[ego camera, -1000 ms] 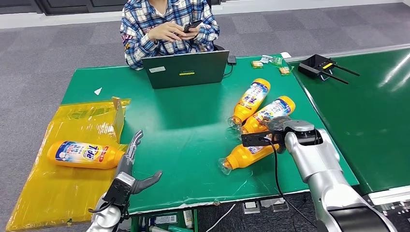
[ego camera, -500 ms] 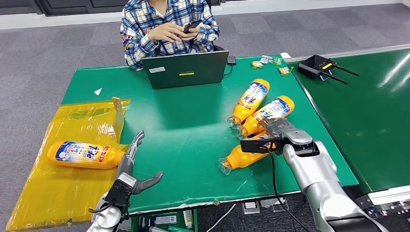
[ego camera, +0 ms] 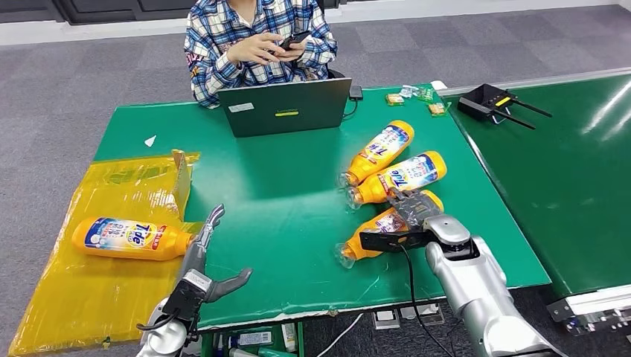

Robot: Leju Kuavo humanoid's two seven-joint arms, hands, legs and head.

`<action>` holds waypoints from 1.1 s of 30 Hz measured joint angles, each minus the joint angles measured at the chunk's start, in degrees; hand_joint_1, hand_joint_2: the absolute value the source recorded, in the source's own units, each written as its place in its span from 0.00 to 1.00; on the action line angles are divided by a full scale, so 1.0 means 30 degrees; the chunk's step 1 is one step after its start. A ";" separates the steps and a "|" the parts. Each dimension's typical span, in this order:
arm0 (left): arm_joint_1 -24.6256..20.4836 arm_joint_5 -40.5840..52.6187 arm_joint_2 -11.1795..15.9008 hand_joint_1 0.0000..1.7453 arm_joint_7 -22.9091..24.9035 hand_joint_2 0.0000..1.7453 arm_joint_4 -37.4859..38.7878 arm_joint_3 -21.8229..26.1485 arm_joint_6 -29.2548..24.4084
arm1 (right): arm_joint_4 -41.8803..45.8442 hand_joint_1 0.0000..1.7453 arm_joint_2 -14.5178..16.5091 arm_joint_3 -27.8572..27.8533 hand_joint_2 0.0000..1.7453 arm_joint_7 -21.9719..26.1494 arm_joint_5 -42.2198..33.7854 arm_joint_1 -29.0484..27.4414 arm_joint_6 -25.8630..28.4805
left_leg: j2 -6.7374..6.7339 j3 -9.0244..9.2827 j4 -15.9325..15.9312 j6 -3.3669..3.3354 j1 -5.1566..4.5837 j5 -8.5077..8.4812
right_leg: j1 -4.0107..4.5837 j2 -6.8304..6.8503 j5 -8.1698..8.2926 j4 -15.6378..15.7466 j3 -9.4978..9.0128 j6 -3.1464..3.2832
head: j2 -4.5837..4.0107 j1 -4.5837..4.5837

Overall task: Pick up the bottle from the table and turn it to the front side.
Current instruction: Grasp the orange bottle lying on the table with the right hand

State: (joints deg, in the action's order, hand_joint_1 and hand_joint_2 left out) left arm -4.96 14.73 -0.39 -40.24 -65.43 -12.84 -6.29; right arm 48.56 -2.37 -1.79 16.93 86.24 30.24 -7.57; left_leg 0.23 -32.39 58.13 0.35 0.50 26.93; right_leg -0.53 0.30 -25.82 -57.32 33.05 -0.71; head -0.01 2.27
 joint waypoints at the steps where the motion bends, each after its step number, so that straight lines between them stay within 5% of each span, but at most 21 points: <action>1: 0.0007 0.0011 0.0000 0.00 0.0000 1.00 -0.0009 0.0000 0.0004 | -0.0009 0.00 0.0058 0.0000 1.00 0.0019 -0.0004 -0.0085 -0.0122 | 0.0000 0.0000 0.0000 0.0000 0.0000 0.0000 | 0.0000 0.0000 0.0001 0.0000 0.0000 0.0000 | 0.0002 0.0002; 16: 0.0031 0.0035 -0.0007 0.00 0.0000 1.00 -0.0067 0.0002 0.0013 | 0.0451 0.00 0.0260 0.0000 1.00 0.0293 -0.0075 -0.0397 -0.0415 | 0.0002 0.0002 0.0001 0.0000 0.0002 -0.0001 | 0.0002 -0.0011 0.0002 0.0002 -0.0005 0.0001 | 0.0002 0.0000; 20: 0.0024 0.0038 -0.0033 0.00 0.0000 1.00 -0.0067 0.0002 0.0013 | 0.1390 0.01 0.0363 0.0000 1.00 -0.0020 -0.0124 -0.0672 -0.1824 | 0.0002 -0.0008 0.0001 0.0000 0.0002 -0.0001 | 0.0003 -0.0011 0.0002 0.0000 0.0010 0.0001 | 0.0002 0.0000; 24: 0.0017 0.0038 -0.0086 0.00 0.0000 1.00 -0.0064 0.0002 0.0031 | 0.1765 1.00 0.0455 0.0038 1.00 -0.0333 -0.0390 -0.0708 -0.3209 | 0.0002 -0.0011 0.0000 0.0001 0.0003 0.0000 | 0.0005 -0.0010 0.0001 0.0000 0.0008 0.0001 | 0.0001 0.0000; 33: 0.0012 -0.0060 -0.0087 0.00 0.0007 1.00 -0.0045 0.0002 0.0080 | 0.1789 1.00 0.0468 0.0375 1.00 0.1254 -0.1554 -0.0792 -0.3326 | -0.0001 -0.0014 0.0001 0.0001 -0.0001 0.0003 | 0.0000 -0.0024 0.0001 0.0005 0.0021 0.0001 | 0.0002 0.0000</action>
State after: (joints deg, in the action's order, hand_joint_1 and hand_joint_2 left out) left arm -4.93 14.55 -0.66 -40.22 -65.57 -12.83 -6.05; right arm 53.92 -0.96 -0.67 20.69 81.57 27.87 -17.55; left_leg 0.23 -32.43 58.14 0.35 0.50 26.93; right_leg -0.53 0.23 -25.81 -57.31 33.11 -0.71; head 0.00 2.27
